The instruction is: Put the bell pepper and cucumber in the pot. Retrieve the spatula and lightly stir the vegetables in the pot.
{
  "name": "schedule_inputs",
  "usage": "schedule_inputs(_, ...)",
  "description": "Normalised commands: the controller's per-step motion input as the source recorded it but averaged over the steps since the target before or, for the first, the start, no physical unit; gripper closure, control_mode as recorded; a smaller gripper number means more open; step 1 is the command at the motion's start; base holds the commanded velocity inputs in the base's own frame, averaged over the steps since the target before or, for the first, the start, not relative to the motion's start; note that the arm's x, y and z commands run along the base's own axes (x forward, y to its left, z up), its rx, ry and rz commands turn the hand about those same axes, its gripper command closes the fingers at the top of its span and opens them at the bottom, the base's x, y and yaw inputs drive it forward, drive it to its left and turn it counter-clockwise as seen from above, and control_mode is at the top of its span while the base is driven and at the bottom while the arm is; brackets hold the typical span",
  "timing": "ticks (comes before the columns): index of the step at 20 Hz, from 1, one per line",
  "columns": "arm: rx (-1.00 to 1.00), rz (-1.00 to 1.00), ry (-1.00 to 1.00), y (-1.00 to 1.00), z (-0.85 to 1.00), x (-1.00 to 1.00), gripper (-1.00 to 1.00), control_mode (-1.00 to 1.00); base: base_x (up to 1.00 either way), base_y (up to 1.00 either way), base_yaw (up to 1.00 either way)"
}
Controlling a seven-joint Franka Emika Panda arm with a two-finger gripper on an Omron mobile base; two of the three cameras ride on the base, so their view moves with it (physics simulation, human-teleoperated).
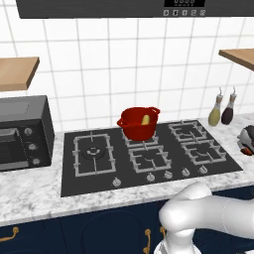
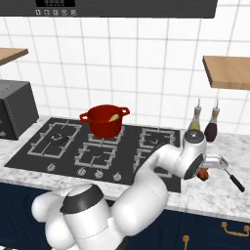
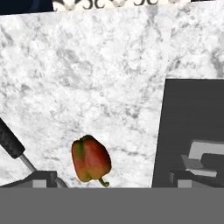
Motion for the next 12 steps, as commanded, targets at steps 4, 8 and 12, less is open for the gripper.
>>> schedule_inputs(4, 0.00, 0.02, 0.00, -0.13, -0.11, 0.22, -1.00, -1.00, 0.00, 0.00, 0.00)
schedule_inputs(8, 0.00, 0.03, 0.00, -0.11, -0.17, 0.19, -1.00, -1.00, 0.00, 0.00, 0.00)
schedule_inputs(12, 0.00, 0.03, 0.00, -0.08, -0.16, 0.21, -1.00, -1.00, 0.00, 0.00, 0.00)
